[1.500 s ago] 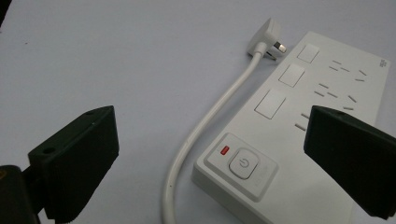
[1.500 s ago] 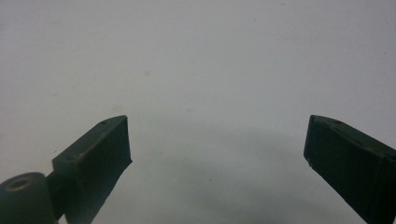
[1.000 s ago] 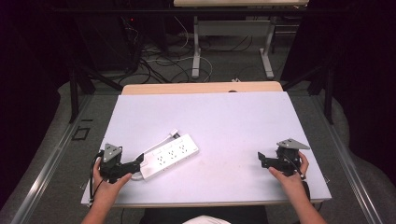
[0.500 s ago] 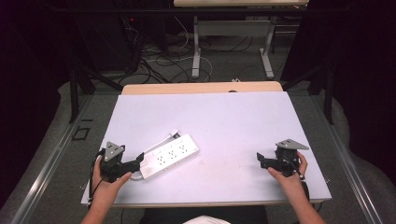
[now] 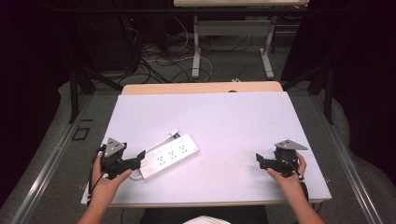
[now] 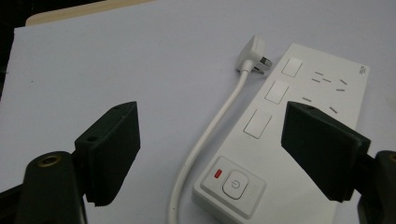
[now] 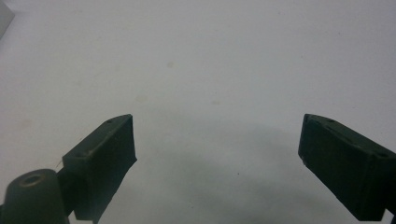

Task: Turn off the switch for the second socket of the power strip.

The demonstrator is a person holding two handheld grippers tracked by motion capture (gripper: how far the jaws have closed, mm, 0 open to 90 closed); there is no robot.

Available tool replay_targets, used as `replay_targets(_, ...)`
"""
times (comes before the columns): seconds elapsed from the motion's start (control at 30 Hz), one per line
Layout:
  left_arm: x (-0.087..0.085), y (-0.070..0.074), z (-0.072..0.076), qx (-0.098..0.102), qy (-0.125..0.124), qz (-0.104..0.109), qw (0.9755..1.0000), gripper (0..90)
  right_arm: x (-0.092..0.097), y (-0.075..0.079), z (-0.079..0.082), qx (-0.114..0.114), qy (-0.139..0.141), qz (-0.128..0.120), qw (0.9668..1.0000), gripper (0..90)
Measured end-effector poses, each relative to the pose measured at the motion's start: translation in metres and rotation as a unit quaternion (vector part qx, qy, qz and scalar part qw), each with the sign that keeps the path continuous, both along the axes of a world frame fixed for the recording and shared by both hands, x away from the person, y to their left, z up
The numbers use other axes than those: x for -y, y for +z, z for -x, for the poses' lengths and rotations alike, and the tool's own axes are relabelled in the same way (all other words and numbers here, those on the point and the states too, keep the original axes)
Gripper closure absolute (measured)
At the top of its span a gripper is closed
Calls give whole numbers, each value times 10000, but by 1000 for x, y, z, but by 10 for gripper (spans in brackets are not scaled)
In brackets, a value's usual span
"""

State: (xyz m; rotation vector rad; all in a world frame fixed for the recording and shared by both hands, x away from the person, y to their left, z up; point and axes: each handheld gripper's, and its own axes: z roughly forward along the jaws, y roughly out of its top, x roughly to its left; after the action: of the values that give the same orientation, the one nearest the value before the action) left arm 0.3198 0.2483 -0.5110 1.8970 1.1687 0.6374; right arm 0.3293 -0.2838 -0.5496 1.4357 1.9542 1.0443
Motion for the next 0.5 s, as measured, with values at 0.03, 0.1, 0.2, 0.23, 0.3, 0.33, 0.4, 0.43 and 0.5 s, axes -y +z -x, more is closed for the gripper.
replay_targets(0.03,1,1,0,5,-2,-6,10000,195,0,0,0,0,0,0,10000,104)
replay_targets(0.1,1,3,-2,-1,-46,-30,10000,196,-2,0,0,9,-4,-5,10000,105)
replay_targets(0.2,1,6,-3,-44,-69,-34,10000,197,-2,0,1,-4,18,18,10000,106)
replay_targets(0.23,1,7,-4,-62,-70,-33,10000,197,-2,-1,1,-7,14,13,10000,107)
replay_targets(0.3,2,9,-5,-127,-76,4,9999,198,-2,0,1,-18,2,28,10000,108)
replay_targets(0.33,2,10,-6,-125,-93,-27,9999,199,-1,-1,1,-9,8,20,10000,108)
replay_targets(0.4,3,12,-8,-176,-102,-25,9998,204,-1,-1,1,-13,5,-1,10000,108)
replay_targets(0.43,3,13,-9,-207,-118,-30,9997,205,-1,-1,1,-11,-14,-11,10000,108)
replay_targets(0.5,4,15,-10,-234,-125,-16,9996,207,-1,-1,1,-4,-12,-3,10000,108)
